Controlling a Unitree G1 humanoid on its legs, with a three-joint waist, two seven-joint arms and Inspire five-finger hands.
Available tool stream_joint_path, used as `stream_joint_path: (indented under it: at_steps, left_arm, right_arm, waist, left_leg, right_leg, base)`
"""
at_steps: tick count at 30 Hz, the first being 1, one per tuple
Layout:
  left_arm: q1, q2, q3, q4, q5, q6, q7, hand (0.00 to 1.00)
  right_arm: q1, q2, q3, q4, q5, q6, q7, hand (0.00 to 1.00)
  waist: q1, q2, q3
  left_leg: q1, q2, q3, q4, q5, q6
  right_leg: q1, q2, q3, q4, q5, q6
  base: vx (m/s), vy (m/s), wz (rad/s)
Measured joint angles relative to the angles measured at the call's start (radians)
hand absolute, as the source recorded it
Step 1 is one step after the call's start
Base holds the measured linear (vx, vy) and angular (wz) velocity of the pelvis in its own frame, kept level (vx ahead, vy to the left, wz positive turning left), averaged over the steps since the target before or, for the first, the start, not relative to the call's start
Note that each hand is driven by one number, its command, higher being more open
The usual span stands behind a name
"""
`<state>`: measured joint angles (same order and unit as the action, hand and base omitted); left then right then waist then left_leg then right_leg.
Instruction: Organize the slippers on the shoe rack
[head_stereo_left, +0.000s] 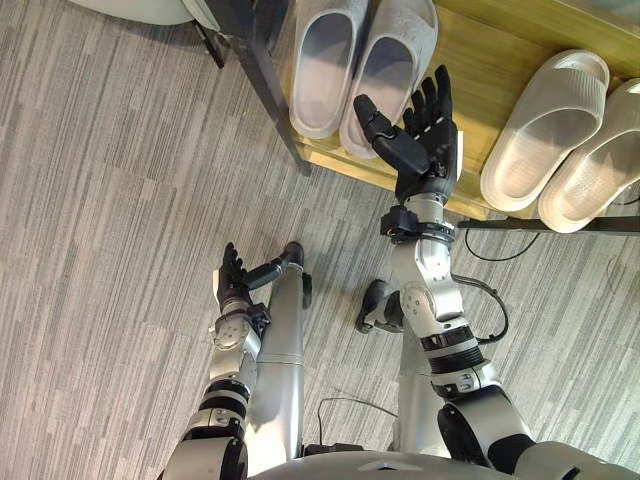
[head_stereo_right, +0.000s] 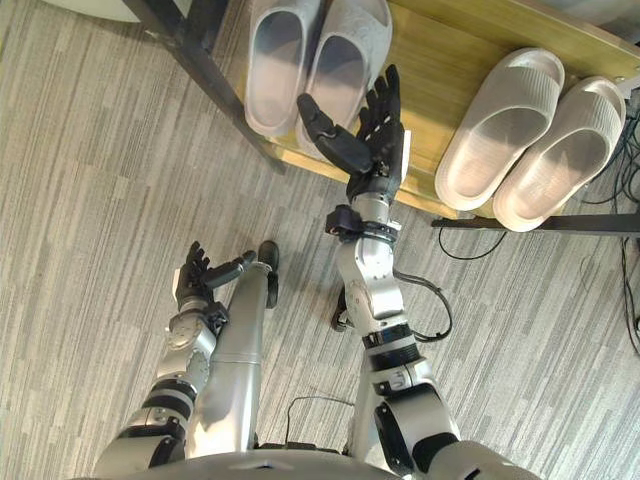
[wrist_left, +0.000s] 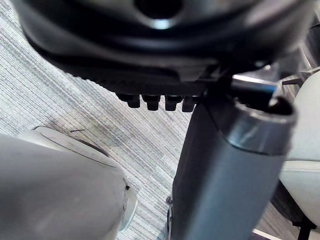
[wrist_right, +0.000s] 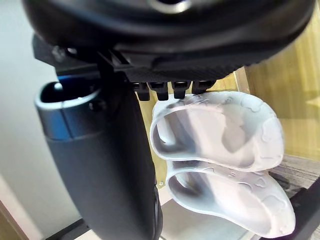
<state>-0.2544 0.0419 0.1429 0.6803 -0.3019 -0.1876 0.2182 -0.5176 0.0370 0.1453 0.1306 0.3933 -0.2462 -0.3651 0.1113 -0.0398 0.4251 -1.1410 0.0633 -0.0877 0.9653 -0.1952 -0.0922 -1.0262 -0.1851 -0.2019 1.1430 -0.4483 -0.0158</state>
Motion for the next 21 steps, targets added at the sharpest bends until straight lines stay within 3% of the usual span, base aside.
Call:
stream_joint_path:
  at_steps: [12,16,21]
  left_arm:
    - [-0.007,-0.014,0.009,-0.001,0.000,0.001,0.000,1.00]
    - [0.001,-0.017,0.009,0.001,0.001,0.007,0.000,1.00]
    - [0.066,-0.018,0.009,-0.002,0.007,0.015,0.000,1.00]
  right_arm:
    - [-0.012,-0.030,-0.027,-0.007,-0.078,0.032,-0.032,1.00]
    - [0.096,-0.030,-0.022,-0.107,-0.206,0.060,-0.039,1.00]
    - [0.310,-0.028,0.004,-0.250,-0.376,0.078,-0.037,1.00]
  waist:
    - [0.006,0.011,0.010]
    - [0.001,0.015,0.019]
    - [-0.009,0.013,0.016]
  left_leg:
    - [-0.001,-0.002,-0.009,0.000,0.004,-0.006]
    - [0.040,0.001,-0.016,-0.011,0.004,-0.005]
    - [0.178,0.020,0.002,-0.086,-0.002,0.007]
  right_leg:
    - [0.002,-0.003,-0.010,0.008,-0.006,-0.006]
    - [0.054,0.003,-0.019,-0.017,-0.005,-0.004]
    - [0.191,0.021,-0.021,-0.119,0.013,0.017]
  base:
    - [0.00,0.000,0.01]
    - [0.01,0.002,0.00]
    - [0.04,0.019,-0.10]
